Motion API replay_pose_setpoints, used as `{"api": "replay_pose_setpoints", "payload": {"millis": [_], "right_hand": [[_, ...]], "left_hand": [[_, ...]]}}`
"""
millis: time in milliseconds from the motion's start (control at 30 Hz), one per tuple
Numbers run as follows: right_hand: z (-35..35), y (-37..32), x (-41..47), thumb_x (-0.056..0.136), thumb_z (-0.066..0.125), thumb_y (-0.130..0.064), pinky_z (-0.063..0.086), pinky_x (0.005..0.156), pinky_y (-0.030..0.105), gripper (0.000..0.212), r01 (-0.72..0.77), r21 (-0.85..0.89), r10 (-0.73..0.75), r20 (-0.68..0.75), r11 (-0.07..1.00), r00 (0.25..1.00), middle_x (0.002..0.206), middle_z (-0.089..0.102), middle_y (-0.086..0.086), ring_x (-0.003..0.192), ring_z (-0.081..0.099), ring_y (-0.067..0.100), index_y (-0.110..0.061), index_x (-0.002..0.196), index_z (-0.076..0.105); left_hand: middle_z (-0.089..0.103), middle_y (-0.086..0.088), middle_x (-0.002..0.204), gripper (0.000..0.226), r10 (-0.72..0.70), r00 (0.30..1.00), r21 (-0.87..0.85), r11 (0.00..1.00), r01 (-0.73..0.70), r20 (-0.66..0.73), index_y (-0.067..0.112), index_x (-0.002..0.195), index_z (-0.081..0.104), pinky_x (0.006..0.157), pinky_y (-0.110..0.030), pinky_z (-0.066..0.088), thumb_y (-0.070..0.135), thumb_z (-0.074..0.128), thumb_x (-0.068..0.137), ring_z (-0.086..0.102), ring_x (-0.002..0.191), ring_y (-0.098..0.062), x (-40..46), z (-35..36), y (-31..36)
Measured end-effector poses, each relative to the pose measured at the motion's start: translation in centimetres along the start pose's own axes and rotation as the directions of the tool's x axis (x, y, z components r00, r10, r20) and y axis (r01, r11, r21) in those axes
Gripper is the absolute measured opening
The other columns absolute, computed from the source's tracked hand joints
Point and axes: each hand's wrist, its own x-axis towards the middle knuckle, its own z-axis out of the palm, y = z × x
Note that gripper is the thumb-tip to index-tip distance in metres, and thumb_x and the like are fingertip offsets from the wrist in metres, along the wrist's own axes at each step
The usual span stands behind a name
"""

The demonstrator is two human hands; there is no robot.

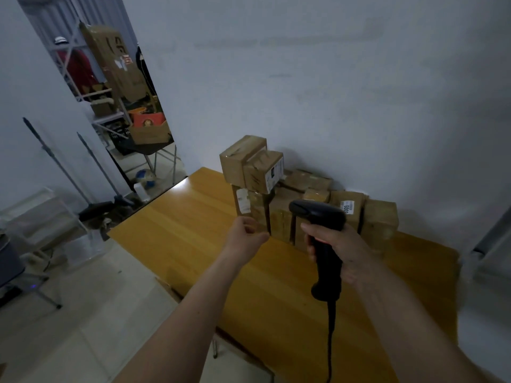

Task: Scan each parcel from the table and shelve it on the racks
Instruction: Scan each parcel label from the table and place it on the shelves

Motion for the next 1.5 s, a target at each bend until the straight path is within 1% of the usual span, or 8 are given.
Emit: {"api": "replay_pose_setpoints", "payload": {"millis": [200,533,800,1033,1233,1333,1433,1500], "right_hand": [[1.1,-0.2,4.1,0.076,0.076,-0.013,0.049,0.049,0.028,0.021,-0.046,0.016,0.046,-0.033,0.999,0.998,0.067,0.061,0.008,0.054,0.056,0.018,-0.002,0.092,0.066],[0.8,0.2,7.1,0.074,0.08,-0.016,0.05,0.049,0.025,0.022,-0.053,-0.029,0.047,-0.181,0.998,0.982,0.067,0.065,0.008,0.054,0.06,0.017,-0.004,0.09,0.07],[2.5,-0.4,11.5,0.075,0.079,-0.015,0.05,0.05,0.025,0.025,-0.015,-0.002,0.013,-0.336,1.0,0.942,0.066,0.064,0.006,0.054,0.059,0.017,-0.005,0.096,0.07],[3.5,0.3,13.4,0.074,0.08,-0.015,0.049,0.051,0.026,0.027,-0.041,0.008,0.04,-0.42,0.999,0.906,0.067,0.065,0.006,0.055,0.06,0.017,-0.002,0.095,0.07],[3.6,0.6,13.3,0.072,0.08,-0.015,0.05,0.049,0.024,0.031,-0.022,0.038,0.038,-0.478,0.999,0.878,0.067,0.067,0.005,0.055,0.062,0.016,-0.005,0.099,0.069],[3.5,0.4,12.8,0.067,0.082,-0.014,0.054,0.054,0.026,0.042,0.036,0.079,0.012,-0.544,0.996,0.839,0.081,0.073,0.007,0.069,0.069,0.021,-0.008,0.105,0.068],[3.6,-0.3,12.4,0.059,0.085,-0.021,0.054,0.063,0.031,0.051,0.1,0.077,-0.033,-0.604,0.992,0.796,0.087,0.074,0.004,0.079,0.07,0.022,-0.015,0.107,0.069],[3.6,-0.9,12.1,0.054,0.085,-0.029,0.048,0.061,0.027,0.054,0.111,0.035,-0.063,-0.634,0.993,0.771,0.083,0.075,-0.003,0.08,0.068,0.019,-0.022,0.105,0.068]], "left_hand": [[0.046,-0.007,0.133,0.07,-0.071,0.994,0.06,0.995,0.077,-0.083,0.015,0.136,0.042,0.094,-0.041,0.05,0.027,0.08,0.078,0.05,0.118,-0.025,7.1,-0.6,-0.4],[0.032,-0.014,0.145,0.103,0.059,0.947,0.135,0.991,-0.017,-0.316,0.011,0.143,0.03,0.111,-0.049,0.034,0.041,0.087,0.063,0.027,0.136,-0.034,18.4,2.1,3.0],[0.028,-0.012,0.144,0.09,0.188,0.949,0.289,0.951,-0.111,-0.253,0.024,0.136,0.037,0.109,-0.05,0.035,0.059,0.079,0.065,0.027,0.134,-0.034,23.9,3.3,1.5],[0.032,-0.013,0.142,0.069,0.221,0.921,0.183,0.969,-0.169,-0.32,0.025,0.119,0.044,0.104,-0.045,0.04,0.044,0.084,0.067,0.028,0.13,-0.031,23.8,4.6,0.5],[0.04,-0.008,0.132,0.064,0.2,0.952,0.079,0.979,-0.187,-0.233,0.024,0.113,0.041,0.097,-0.043,0.047,0.032,0.085,0.067,0.038,0.124,-0.026,23.6,4.3,1.6],[0.041,-0.002,0.125,0.071,0.153,0.979,-0.085,0.983,-0.165,-0.137,0.027,0.117,0.037,0.093,-0.037,0.05,0.031,0.086,0.066,0.046,0.117,-0.022,22.9,3.9,2.2],[0.04,-0.003,0.138,0.093,0.057,0.99,-0.302,0.953,-0.017,0.125,0.032,0.141,0.026,0.097,-0.034,0.043,0.026,0.085,0.069,0.046,0.122,-0.019,21.3,3.9,2.6],[0.045,-0.005,0.141,0.101,-0.022,0.942,-0.383,0.91,0.157,0.335,0.037,0.148,0.018,0.095,-0.037,0.048,0.023,0.083,0.072,0.055,0.116,-0.021,20.0,3.8,2.5]]}}
